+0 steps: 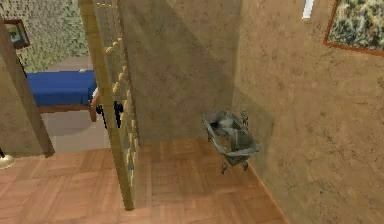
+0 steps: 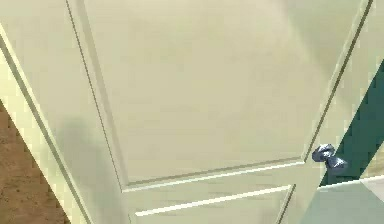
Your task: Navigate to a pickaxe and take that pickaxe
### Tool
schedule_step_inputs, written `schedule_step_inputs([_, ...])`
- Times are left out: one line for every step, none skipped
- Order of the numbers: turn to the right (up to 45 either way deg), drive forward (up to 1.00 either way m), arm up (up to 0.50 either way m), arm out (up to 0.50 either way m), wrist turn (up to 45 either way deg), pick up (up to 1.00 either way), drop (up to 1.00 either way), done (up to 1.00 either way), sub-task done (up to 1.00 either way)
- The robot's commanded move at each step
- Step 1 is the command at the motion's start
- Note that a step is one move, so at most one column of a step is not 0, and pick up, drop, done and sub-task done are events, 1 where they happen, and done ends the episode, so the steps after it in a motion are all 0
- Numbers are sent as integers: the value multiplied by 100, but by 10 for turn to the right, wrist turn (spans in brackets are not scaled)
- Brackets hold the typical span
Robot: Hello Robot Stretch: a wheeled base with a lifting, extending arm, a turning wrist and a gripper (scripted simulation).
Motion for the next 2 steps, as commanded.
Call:
schedule_step_inputs([-150,0,0,0,0,0,0,0,0])
schedule_step_inputs([0,40,0,0,0,0,0,0,0])
